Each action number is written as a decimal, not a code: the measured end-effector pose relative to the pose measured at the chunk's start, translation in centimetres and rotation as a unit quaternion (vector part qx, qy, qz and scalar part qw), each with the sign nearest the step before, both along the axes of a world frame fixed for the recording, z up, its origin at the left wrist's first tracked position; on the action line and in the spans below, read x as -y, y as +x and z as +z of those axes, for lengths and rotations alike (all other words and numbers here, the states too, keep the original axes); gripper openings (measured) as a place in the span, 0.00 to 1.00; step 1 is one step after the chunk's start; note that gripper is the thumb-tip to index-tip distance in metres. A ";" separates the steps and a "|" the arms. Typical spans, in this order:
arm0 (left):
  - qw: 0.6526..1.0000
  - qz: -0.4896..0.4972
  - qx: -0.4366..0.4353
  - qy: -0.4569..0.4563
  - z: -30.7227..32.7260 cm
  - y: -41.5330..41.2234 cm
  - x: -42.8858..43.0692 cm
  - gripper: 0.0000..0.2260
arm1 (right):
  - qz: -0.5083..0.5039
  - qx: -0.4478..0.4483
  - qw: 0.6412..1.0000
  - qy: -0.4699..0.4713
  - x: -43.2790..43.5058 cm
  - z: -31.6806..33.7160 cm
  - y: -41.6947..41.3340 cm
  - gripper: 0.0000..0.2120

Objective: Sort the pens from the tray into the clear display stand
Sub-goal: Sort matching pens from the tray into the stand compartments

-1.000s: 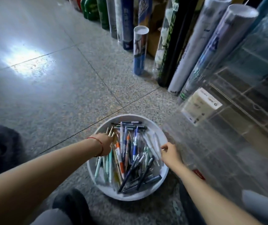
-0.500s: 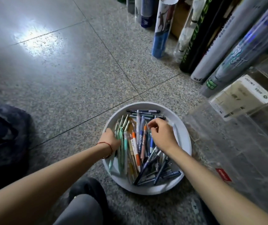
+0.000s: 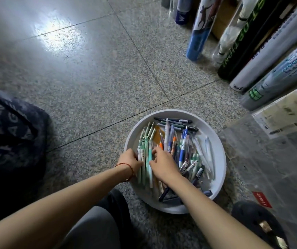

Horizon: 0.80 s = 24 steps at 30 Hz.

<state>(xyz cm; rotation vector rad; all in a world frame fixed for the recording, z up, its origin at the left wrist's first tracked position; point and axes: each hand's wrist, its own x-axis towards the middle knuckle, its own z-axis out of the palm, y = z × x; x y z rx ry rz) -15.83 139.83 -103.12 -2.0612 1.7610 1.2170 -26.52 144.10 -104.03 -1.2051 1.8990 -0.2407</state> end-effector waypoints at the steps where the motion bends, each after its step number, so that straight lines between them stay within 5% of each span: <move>1: 1.000 0.007 -0.008 -0.007 -0.1 0.0 0.0 0.13 | 0.003 -0.005 1.000 0.000 0.0 0.0 0.1 0.13; 7: 0.996 0.043 -0.044 -0.071 0.0 0.2 1.1 0.02 | -0.056 -0.015 0.996 -0.061 2.9 0.5 -0.8 0.08; 13: 0.997 -0.008 -0.016 -0.070 -0.1 -1.3 1.5 0.11 | -0.034 -0.078 0.996 0.013 8.4 -0.2 -1.3 0.09; 19: 0.997 0.038 -0.044 -0.043 0.0 -2.2 2.0 0.13 | -0.035 -0.138 0.986 0.086 10.5 0.1 1.8 0.32; 24: 0.996 0.050 -0.044 -0.064 -0.3 -1.7 2.1 0.13 | -0.019 -0.096 0.989 0.109 10.7 -0.7 1.8 0.20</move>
